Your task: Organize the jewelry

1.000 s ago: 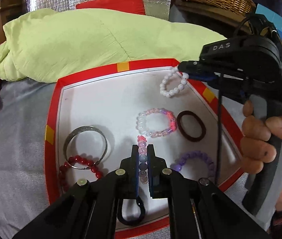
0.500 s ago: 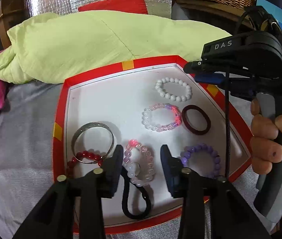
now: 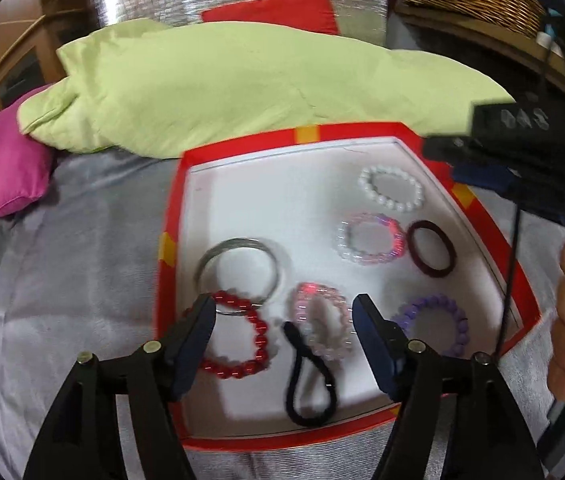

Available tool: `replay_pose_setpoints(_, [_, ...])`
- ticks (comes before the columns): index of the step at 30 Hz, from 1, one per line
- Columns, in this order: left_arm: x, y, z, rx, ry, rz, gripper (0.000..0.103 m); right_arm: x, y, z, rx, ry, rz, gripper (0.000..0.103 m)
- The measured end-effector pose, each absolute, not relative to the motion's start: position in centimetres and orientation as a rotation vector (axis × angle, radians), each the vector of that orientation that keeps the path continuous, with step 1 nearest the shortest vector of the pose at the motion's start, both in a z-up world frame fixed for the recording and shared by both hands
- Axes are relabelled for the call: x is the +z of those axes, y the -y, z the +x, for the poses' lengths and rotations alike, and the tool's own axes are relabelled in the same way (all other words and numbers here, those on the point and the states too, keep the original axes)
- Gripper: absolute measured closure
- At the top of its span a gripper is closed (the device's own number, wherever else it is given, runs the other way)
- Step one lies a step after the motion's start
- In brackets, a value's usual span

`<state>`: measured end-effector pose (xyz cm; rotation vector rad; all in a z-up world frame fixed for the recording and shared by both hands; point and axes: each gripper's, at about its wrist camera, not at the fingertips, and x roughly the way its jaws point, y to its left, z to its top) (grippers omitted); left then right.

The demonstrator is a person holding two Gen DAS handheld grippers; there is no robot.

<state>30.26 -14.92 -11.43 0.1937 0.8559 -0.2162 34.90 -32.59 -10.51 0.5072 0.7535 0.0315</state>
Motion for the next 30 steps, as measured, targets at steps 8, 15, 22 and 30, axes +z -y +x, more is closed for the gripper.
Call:
replay_pose_setpoints(8, [-10.1, 13.3, 29.5, -0.109, -0.789, 0.203, 0.024, -10.7, 31.2, 33.3, 0.011, -0.806, 0.379, 0.058])
replay_pose_setpoints(15, [-10.0, 13.0, 28.7, -0.035, -0.759, 0.266, 0.024, -10.3, 30.2, 31.6, -0.002, -0.825, 0.293, 0.057])
replay_pose_setpoints(22, [-9.8, 12.2, 28.2, -0.01, -0.766, 0.269, 0.024, -9.9, 29.4, 29.5, -0.022, -0.838, 0.234, 0.056])
replay_pose_setpoints(30, [-9.5, 10.4, 27.9, 0.036, -0.779, 0.271, 0.024, -9.2, 30.0, 26.0, -0.064, -0.823, 0.189, 0.052])
